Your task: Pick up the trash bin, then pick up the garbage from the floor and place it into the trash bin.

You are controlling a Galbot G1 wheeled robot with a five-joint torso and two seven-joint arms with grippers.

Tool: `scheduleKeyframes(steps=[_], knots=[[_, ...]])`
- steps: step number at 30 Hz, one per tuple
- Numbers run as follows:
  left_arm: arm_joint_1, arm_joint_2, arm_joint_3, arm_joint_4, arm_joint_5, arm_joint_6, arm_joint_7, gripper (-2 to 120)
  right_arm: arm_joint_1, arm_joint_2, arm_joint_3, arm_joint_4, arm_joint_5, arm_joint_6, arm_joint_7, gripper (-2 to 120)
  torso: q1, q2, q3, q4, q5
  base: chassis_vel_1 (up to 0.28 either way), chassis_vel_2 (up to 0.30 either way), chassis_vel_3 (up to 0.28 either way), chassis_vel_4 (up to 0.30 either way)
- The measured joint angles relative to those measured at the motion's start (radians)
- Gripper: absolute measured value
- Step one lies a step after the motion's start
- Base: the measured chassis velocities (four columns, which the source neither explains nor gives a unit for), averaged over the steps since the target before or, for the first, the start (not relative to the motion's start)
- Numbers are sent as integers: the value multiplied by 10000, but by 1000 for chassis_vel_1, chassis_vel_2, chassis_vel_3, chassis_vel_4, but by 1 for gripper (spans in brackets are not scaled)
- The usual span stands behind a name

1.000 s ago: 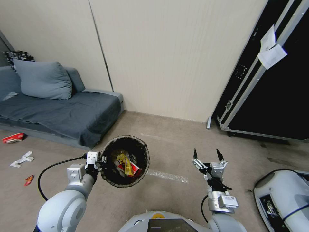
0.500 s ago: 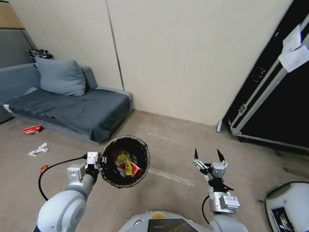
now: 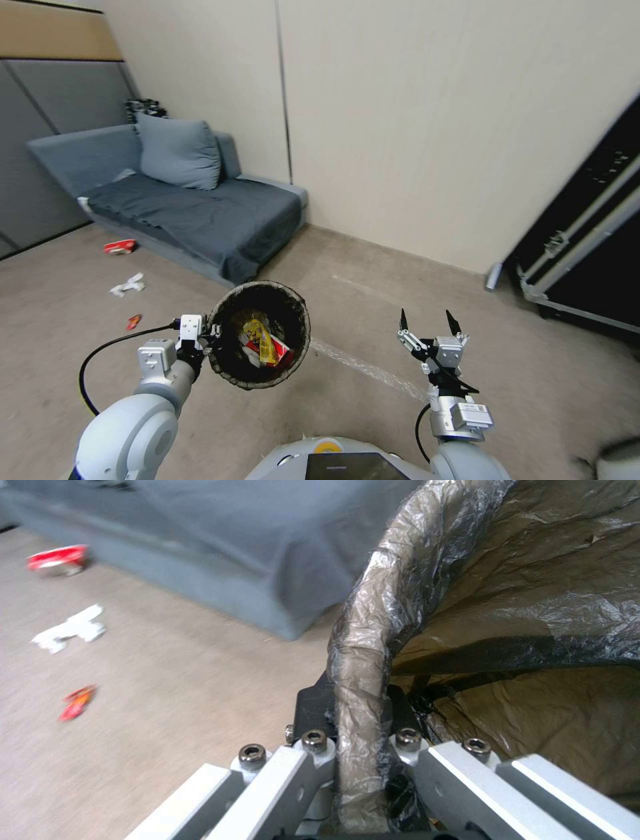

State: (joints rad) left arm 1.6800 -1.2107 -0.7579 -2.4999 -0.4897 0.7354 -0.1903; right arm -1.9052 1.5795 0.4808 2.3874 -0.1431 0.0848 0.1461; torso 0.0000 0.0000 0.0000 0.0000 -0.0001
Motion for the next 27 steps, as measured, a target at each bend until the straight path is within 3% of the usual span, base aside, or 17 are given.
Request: scheduleKeyframes(steps=[27], knots=[[-100, 66, 33, 0, -102, 0, 1, 1, 70, 57, -78, -43, 401, -490, 225, 100, 0, 0, 0, 0, 0, 98, 100, 101, 97]])
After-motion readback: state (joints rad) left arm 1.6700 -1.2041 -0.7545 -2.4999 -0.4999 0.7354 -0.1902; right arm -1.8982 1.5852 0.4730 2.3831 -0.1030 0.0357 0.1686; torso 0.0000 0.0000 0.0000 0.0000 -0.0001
